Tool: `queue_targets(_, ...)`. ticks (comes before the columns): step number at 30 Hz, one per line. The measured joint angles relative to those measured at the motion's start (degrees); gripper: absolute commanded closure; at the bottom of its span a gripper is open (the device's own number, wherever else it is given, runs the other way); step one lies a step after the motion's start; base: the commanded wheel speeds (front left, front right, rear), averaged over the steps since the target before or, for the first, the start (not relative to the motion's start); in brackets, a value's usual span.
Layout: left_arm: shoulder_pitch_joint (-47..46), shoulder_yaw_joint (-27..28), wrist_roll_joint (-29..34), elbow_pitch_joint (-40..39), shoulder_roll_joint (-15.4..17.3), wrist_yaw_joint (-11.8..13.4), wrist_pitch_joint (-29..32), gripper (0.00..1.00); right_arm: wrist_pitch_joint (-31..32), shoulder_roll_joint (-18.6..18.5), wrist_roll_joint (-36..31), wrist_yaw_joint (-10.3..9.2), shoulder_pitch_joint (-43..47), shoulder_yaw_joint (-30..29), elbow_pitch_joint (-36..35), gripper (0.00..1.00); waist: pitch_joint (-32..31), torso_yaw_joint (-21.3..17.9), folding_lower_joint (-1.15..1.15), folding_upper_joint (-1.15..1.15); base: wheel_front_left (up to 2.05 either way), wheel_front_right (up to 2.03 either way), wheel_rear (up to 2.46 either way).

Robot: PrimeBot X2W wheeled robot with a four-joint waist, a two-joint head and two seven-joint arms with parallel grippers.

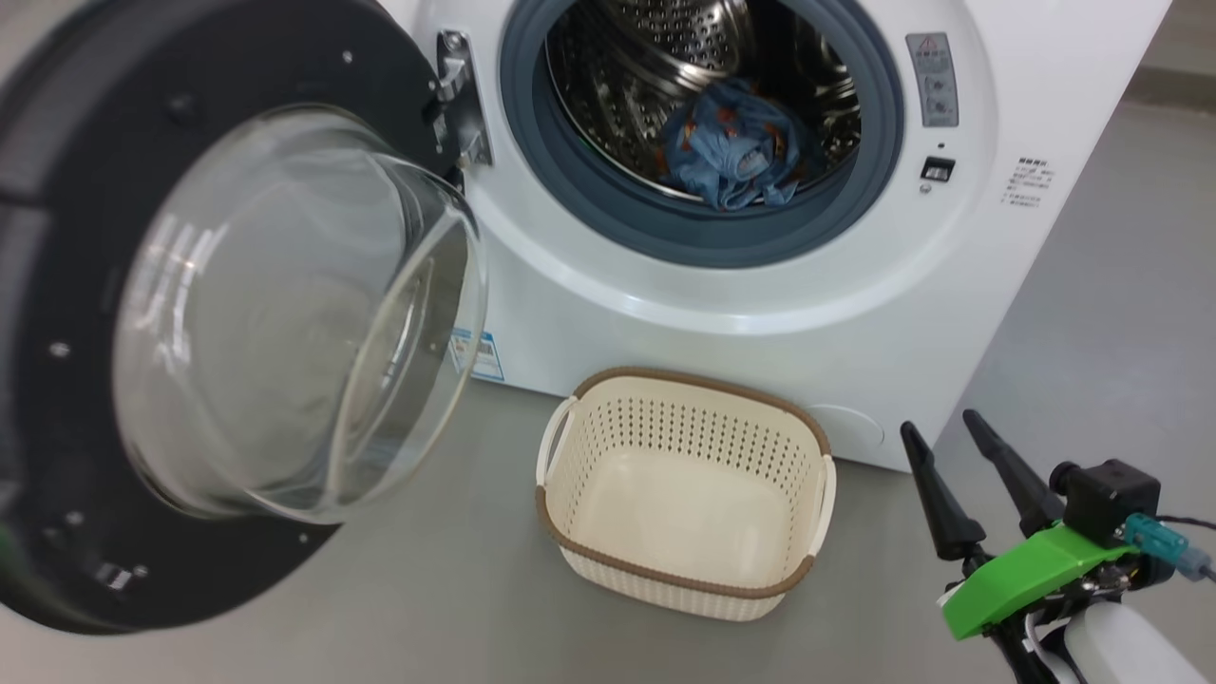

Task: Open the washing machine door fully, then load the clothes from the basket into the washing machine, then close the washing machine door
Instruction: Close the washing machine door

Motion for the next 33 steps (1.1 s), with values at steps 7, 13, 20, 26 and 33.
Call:
queue_targets(7, 5.07, -2.24, -3.56, -7.94, -2.31, 0.00, 9.84, 1.00, 0.00, 2.16, 0.05, 0.00, 1.99, -0.63, -0.02, 0.00, -2.64, 0.02, 0.00, 0.00, 0.00, 0.00, 0.00)
queue_targets(13, 6.58, -6.19, -3.46, -15.15, -3.48, 2.18, 14.63, 1.00, 0.00, 3.20, 0.07, 0.00, 2.66, -2.20, -0.07, 0.00, -3.81, 0.15, 0.00, 0.00, 0.00, 0.00, 0.00)
queue_targets(20, 8.95, -8.69, -5.64, -25.30, -8.00, 7.77, 18.73, 1.00, 0.00, 3.67, 0.07, 0.00, 2.66, -3.28, -0.30, 0.00, -4.01, -1.04, 0.00, 0.00, 0.00, 0.00, 0.00)
queue_targets(26, 10.39, -10.04, -5.87, -33.95, -10.22, 10.63, 18.29, 1.00, 0.00, 3.87, 0.05, 0.00, 2.67, -4.92, -0.60, 0.00, -4.10, -3.02, 0.00, 0.00, 0.00, 0.00, 0.00)
queue_targets(33, 11.10, -12.36, -4.81, -41.06, -15.11, 15.75, 15.40, 1.00, 0.00, 4.12, -0.04, 0.00, 2.69, -5.86, -1.09, 0.00, -4.08, -6.40, 0.00, 0.00, 0.00, 0.00, 0.00)
